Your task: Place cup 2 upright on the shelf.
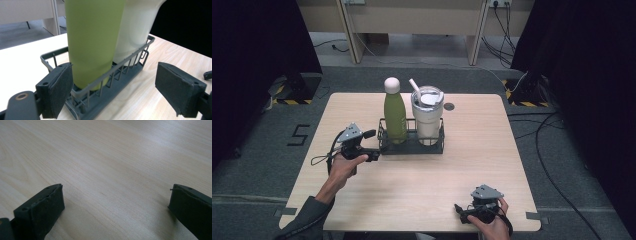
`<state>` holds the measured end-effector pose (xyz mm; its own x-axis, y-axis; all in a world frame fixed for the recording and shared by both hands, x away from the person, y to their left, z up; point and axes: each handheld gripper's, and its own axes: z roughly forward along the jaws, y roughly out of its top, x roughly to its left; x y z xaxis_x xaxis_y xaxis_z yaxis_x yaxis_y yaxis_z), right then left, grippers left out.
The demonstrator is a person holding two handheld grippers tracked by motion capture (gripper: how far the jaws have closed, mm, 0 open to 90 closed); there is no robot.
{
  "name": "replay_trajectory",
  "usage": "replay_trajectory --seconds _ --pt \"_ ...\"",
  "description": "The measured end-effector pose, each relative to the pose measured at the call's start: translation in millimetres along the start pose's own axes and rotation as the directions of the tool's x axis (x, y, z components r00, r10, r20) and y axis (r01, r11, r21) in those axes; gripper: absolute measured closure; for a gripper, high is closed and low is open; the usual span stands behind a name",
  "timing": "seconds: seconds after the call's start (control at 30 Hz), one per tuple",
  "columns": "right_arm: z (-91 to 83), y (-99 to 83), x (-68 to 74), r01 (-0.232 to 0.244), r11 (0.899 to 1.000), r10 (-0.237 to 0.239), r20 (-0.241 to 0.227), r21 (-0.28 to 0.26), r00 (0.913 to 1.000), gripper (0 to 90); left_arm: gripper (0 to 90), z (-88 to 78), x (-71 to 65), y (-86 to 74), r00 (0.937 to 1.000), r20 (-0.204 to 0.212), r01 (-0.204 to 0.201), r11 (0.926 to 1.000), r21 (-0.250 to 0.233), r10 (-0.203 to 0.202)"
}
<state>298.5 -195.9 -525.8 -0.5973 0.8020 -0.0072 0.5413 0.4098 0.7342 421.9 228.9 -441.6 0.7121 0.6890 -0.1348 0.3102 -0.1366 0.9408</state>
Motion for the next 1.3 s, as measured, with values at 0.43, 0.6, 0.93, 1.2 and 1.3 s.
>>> replay_trajectory --seconds 0.43,0.6,0.93,1.2,1.3 --pt "0.2 -0.1 0.3 -0.003 1.0 0.003 0.001 -0.002 1.0 0.4 14.7 -10.9 -8.6 -9.2 0.9999 0.012 0.005 1.0 0.001 -0.005" --pt "0.1 -0.1 0.4 -0.003 1.0 0.003 0.001 -0.002 1.0 0.4 14.7 -12.3 -11.0 -11.6 1.0 0.01 -0.001 1.0 0.003 0.001" --pt "0.1 -0.1 0.3 -0.003 1.0 0.003 0.001 -0.001 1.0 0.4 14.7 -18.0 -14.2 -17.7 0.9999 0.011 -0.001 1.0 0.007 0.001" --pt "0.1 -0.1 0.3 -0.003 1.0 0.003 0.001 -0.002 1.0 0.4 14.7 -22.7 -18.4 -25.8 0.9999 0.016 0.003 0.9999 0.013 -0.003" --pt "0.1 -0.1 0.2 -0.001 1.0 0.001 0.001 -0.002 1.0 0.4 14.7 -23.8 -21.1 -30.3 0.9998 0.02 0.005 0.9998 0.017 -0.005"
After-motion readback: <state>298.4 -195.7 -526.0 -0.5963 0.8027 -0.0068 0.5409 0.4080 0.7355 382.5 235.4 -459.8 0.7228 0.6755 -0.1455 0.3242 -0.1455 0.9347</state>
